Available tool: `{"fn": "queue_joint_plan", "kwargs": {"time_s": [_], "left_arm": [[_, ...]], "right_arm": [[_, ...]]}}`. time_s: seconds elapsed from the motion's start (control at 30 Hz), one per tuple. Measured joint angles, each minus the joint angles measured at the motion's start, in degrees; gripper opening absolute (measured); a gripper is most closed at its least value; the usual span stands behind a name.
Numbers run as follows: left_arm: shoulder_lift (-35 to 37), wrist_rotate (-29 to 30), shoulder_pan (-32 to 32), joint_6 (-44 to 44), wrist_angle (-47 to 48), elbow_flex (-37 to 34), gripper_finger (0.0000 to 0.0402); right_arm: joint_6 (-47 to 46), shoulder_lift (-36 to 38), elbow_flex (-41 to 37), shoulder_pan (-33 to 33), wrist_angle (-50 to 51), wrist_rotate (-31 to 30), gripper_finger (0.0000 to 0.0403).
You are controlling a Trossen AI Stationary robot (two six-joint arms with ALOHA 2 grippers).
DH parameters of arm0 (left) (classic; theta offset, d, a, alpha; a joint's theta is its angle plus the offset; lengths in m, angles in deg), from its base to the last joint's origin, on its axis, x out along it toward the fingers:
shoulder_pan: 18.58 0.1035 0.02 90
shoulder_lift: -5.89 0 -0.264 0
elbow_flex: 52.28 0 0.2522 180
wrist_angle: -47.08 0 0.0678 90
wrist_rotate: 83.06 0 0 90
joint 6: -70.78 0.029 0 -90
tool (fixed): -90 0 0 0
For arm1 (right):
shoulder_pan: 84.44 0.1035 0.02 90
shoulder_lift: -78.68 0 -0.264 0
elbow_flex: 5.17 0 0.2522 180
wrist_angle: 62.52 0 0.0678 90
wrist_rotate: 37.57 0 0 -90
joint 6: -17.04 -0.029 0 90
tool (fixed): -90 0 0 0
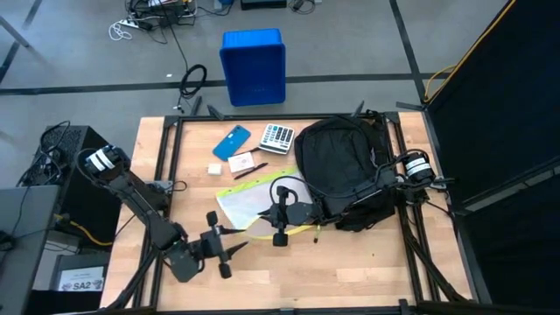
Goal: Unpack backpack
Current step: Put the gray calculator into the white zip bag
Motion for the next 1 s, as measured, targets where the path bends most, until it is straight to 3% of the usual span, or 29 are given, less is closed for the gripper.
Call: {"fn": "queue_joint_plan", "kwargs": {"time_s": [0.4, 1.0], "left_arm": [[-0.02, -0.65, 0.0, -17.83, 16.51, 0.0, 0.0139], [-0.04, -2.66, 0.19, -19.79, 20.2, 0.0, 0.014]], "right_arm": [[-1.92, 0.0, -0.02, 0.07, -1.17, 0.88, 0.0], [-1.98, 0.0, -0.04, 0.07, -2.47, 2.05, 0.0]]}}
